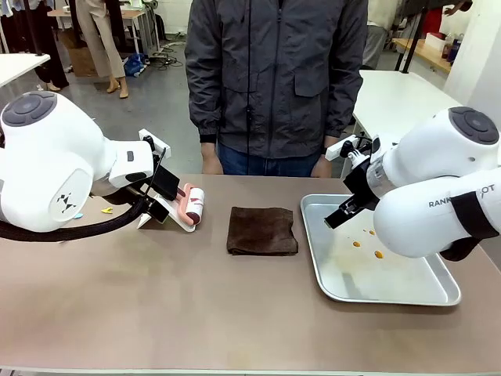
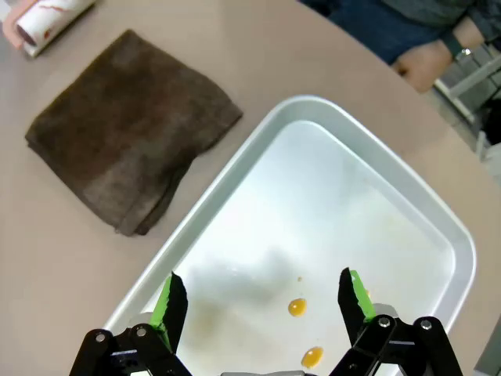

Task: Clean the surface of the table.
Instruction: Hold the Lint Roller with your left hand and the towel with your right hand.

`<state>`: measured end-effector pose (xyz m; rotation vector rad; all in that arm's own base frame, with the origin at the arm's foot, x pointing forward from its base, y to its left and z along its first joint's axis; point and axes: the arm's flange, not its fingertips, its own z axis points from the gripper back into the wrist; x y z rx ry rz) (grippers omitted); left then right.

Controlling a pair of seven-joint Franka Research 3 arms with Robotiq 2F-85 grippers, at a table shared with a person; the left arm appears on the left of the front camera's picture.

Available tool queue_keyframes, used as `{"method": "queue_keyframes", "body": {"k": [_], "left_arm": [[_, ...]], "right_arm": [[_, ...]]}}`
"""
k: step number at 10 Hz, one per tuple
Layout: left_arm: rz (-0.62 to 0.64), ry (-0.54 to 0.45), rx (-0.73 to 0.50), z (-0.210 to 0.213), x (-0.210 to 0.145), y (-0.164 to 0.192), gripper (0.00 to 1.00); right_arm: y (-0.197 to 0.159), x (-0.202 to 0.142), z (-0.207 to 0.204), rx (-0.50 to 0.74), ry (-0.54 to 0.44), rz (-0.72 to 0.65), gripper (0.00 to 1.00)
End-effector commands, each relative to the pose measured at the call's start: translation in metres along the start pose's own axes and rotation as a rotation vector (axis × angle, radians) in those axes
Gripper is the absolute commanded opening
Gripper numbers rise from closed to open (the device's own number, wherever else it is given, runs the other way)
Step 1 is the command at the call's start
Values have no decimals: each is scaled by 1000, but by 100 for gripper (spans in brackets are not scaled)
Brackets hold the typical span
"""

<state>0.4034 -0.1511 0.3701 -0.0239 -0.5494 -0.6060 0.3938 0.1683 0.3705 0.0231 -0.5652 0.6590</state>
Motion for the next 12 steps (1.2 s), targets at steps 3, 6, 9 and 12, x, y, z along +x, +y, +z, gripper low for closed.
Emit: {"method": "queue_keyframes", "body": {"k": [3, 6, 9, 12], "left_arm": [[-1, 0, 0, 0, 0, 0, 100], [-1, 0, 0, 0, 0, 0, 100], [-1, 0, 0, 0, 0, 0, 100], [-1, 0, 0, 0, 0, 0, 100]], "right_arm": [[0, 0, 0, 0, 0, -1, 100], [0, 0, 0, 0, 0, -1, 100], [0, 0, 0, 0, 0, -1, 100], [0, 0, 0, 0, 0, -1, 100]]}}
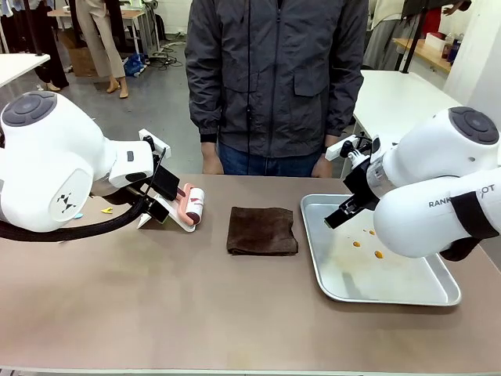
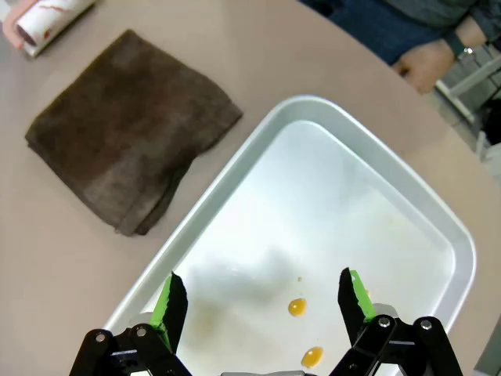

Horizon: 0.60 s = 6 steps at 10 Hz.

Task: Clean the surface of the table.
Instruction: Hold the Lint Roller with your left hand and the towel with your right hand.

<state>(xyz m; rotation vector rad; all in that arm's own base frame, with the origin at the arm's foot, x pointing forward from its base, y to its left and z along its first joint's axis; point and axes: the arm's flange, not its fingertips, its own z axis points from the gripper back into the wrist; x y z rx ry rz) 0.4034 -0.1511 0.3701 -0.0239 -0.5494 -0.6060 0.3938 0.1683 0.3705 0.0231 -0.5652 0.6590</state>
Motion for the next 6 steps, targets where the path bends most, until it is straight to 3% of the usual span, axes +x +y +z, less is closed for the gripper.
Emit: {"method": "queue_keyframes", "body": {"k": [1, 5, 6], "left_arm": [[-1, 0, 0, 0, 0, 0, 100], [0, 0, 0, 0, 0, 0, 100], [18, 19, -81, 14, -6, 2, 100]], "right_arm": [[0, 0, 0, 0, 0, -1, 100], [0, 0, 0, 0, 0, 0, 100], [-3, 2, 7, 75, 138, -62, 100]]}}
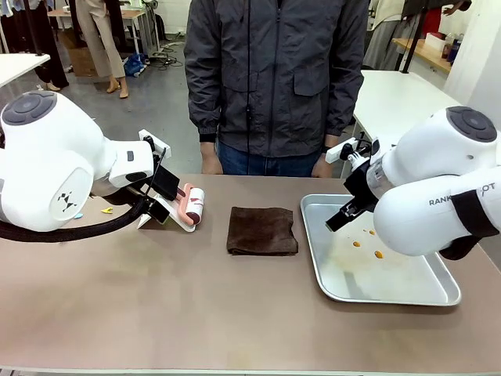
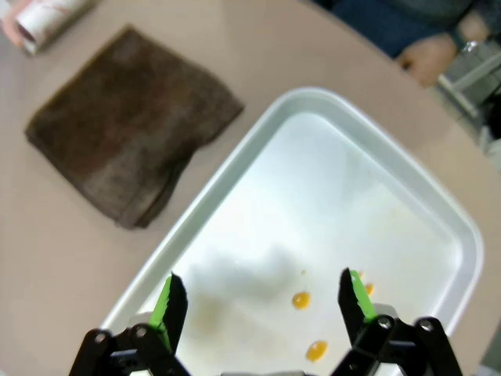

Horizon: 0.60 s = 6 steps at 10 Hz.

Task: Clean the surface of the table.
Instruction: Hold the Lint Roller with your left hand and the towel with your right hand.

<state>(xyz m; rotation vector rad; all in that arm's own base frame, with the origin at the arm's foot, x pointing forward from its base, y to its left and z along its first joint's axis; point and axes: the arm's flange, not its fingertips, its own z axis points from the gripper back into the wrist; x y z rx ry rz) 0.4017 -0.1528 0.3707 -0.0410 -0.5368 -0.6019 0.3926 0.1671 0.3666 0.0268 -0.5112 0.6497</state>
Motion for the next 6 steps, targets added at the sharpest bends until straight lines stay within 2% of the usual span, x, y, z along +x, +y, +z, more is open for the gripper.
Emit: {"method": "queue_keyframes", "body": {"k": [1, 2, 4, 6], "left_arm": [[30, 37, -182, 33, -14, 7, 100], [21, 34, -270, 54, -25, 12, 100], [107, 117, -333, 93, -49, 26, 100], [146, 55, -479, 122, -76, 57, 100]], "right_arm": [[-8, 7, 18, 51, 179, -198, 100], [-15, 3, 31, 99, 219, -238, 100], [-42, -16, 67, 318, 205, -343, 100], [-71, -47, 92, 458, 160, -484, 100]]}}
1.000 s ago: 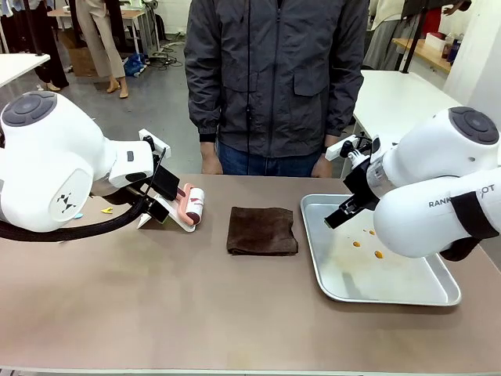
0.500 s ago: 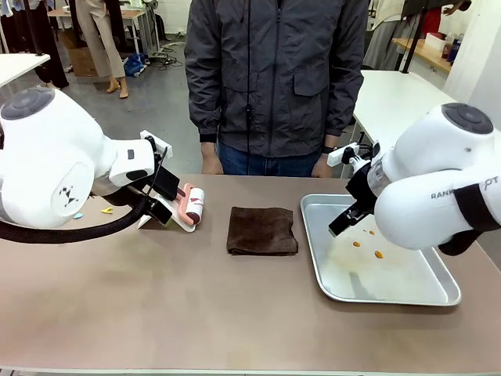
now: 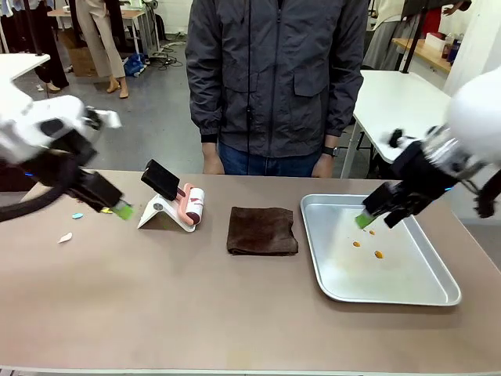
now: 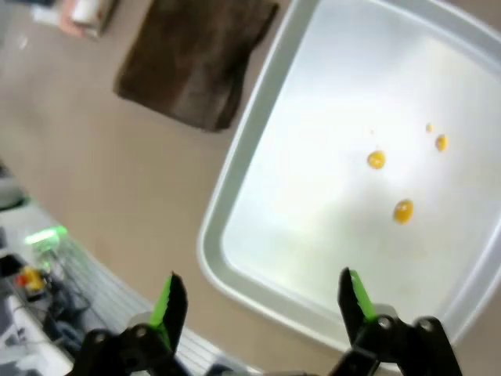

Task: Clean the surface of the table.
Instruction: Hold the Lint Roller with your left hand and the towel with your right hand.

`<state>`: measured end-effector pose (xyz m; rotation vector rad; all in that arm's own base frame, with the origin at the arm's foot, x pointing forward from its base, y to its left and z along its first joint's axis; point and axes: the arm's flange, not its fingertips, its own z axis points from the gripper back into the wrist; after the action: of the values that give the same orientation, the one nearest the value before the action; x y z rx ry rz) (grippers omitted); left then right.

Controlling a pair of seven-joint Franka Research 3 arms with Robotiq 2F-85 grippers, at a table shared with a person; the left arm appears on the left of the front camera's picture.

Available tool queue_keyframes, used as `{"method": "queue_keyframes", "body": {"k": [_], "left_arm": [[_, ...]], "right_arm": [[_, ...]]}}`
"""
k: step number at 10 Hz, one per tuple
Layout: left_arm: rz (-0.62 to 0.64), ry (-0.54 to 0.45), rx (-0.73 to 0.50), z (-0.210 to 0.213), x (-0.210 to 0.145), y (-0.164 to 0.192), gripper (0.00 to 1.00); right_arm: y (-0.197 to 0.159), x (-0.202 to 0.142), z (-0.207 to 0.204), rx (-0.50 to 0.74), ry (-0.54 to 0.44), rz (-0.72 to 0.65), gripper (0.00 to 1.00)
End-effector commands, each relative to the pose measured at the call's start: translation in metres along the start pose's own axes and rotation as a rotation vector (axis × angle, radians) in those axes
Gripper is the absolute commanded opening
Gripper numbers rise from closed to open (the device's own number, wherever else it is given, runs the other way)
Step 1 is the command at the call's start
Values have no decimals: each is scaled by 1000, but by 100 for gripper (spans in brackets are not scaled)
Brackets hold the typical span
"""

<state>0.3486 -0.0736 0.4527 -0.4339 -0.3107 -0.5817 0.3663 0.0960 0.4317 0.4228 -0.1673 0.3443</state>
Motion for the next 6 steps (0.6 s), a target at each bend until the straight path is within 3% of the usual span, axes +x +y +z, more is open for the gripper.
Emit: {"method": "queue_keyframes", "body": {"k": [1, 3, 6], "left_arm": [[31, -85, -113, 33, -52, 32, 100], [118, -214, -261, 73, -82, 86, 100], [284, -390, -385, 104, -119, 147, 100]], "right_arm": [[-47, -25, 29, 180, -59, -194, 100], [-108, -63, 59, 408, -190, -372, 100], [-182, -109, 82, 648, -403, -551, 100]]}}
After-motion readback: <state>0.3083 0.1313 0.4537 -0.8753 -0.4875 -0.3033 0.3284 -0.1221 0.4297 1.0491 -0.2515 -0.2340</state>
